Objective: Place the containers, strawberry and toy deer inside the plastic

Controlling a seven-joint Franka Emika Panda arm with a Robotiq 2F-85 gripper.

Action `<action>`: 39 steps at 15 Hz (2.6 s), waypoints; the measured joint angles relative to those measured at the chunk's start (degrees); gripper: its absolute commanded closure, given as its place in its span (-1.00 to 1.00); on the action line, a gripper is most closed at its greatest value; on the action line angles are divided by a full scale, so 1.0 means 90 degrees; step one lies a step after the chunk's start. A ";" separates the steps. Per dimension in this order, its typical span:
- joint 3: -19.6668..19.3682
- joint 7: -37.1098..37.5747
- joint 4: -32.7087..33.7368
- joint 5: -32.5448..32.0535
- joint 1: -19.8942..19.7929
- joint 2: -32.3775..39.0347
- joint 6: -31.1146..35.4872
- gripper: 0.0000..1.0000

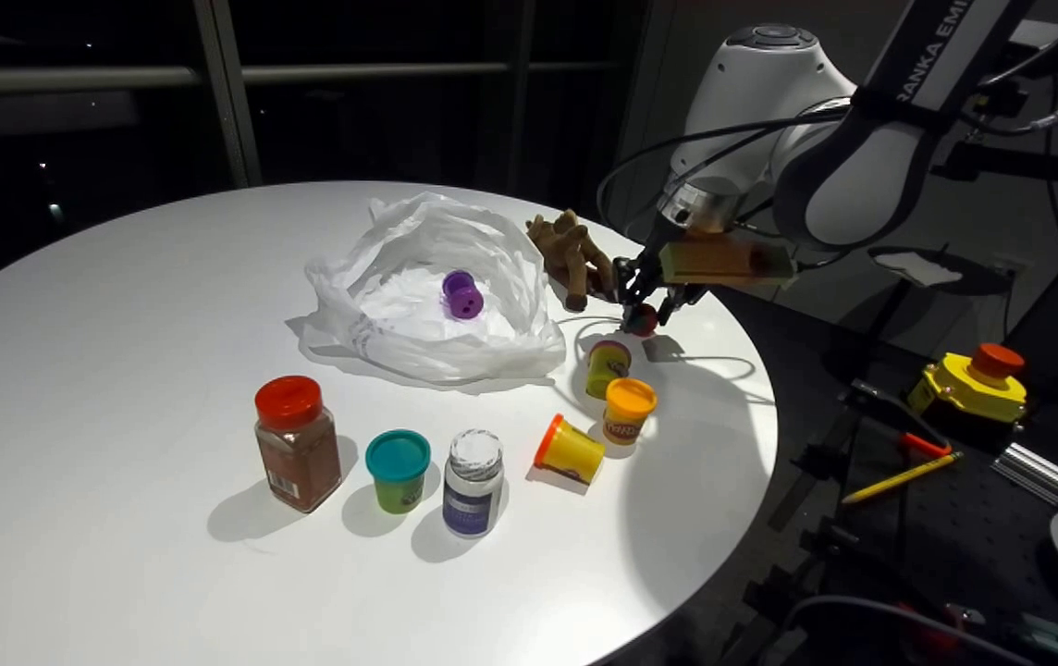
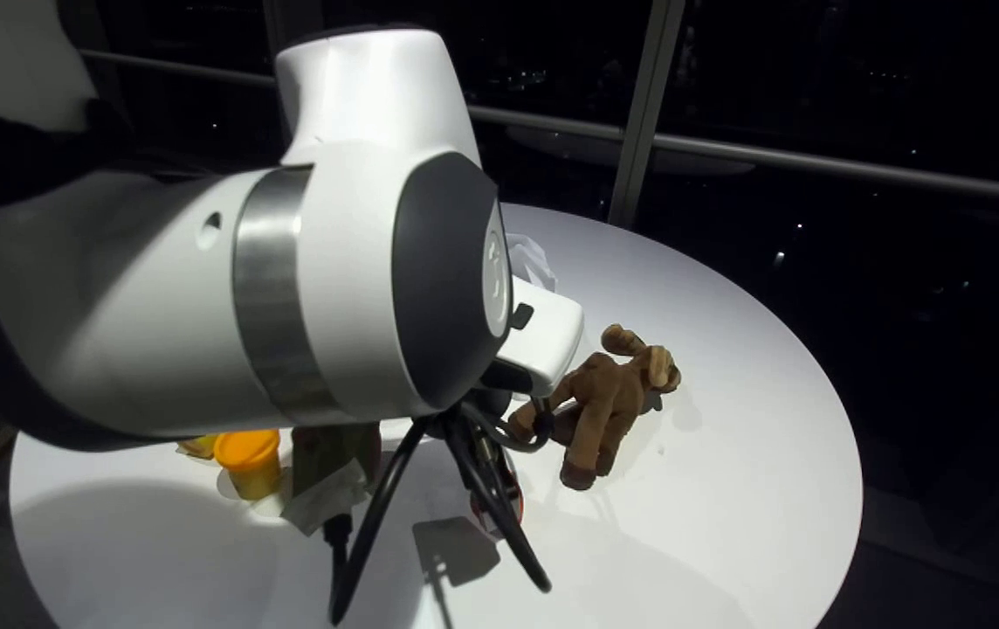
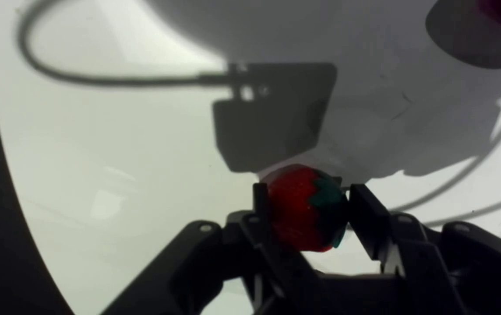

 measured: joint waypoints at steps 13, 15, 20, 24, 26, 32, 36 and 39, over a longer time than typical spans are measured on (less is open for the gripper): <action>-0.0114 -0.0011 0.0126 -0.0020 0.0967 -0.1199 -0.1062 0.54; 0.0060 -0.0011 0.0241 -0.0020 0.1278 -0.1560 -0.1346 0.54; 0.0411 -0.0011 0.0777 -0.0062 0.1821 -0.1350 -0.1318 0.54; 0.0368 -0.0011 0.1412 -0.0255 0.1958 -0.0474 -0.1201 0.54; 0.0283 -0.0011 0.1720 -0.0304 0.1961 -0.0030 -0.1194 0.54; 0.0007 -0.0027 0.2372 -0.0320 0.1956 0.0828 -0.1192 -0.46; -0.0308 -0.0025 0.2563 -0.0471 0.2043 0.0928 -0.1192 -0.83; -0.0441 -0.0026 0.2415 -0.0500 0.2060 0.0537 -0.1220 -1.00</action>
